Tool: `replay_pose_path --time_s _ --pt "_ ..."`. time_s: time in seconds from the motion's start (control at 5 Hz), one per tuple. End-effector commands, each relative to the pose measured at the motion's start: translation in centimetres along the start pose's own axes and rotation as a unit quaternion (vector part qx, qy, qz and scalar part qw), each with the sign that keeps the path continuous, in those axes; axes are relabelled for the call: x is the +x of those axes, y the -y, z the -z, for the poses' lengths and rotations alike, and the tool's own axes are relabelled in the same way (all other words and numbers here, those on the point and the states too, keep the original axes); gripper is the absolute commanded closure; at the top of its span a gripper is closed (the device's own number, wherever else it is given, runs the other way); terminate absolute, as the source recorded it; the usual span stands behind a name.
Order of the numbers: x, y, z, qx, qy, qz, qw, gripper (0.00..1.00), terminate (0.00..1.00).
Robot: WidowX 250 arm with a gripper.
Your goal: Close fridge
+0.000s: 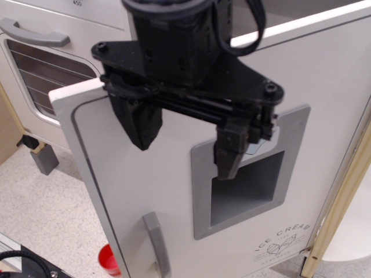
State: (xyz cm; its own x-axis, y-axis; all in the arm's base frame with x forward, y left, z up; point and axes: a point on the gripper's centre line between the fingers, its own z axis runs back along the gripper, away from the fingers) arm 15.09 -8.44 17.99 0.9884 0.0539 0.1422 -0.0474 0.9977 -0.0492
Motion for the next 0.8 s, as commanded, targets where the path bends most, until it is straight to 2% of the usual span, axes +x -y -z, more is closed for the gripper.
replay_pose_path --time_s 0.0,0.2,0.6 --pt "0.0 0.0 0.0 0.0 0.0 0.0 1.0 0.0 0.0" --pt "0.4 1.2 -1.5 -0.015 0.011 -0.003 0.9998 0.0 0.0" --pt "0.6 2.7 -1.7 -0.018 0.015 -0.006 0.9997 0.0 0.0"
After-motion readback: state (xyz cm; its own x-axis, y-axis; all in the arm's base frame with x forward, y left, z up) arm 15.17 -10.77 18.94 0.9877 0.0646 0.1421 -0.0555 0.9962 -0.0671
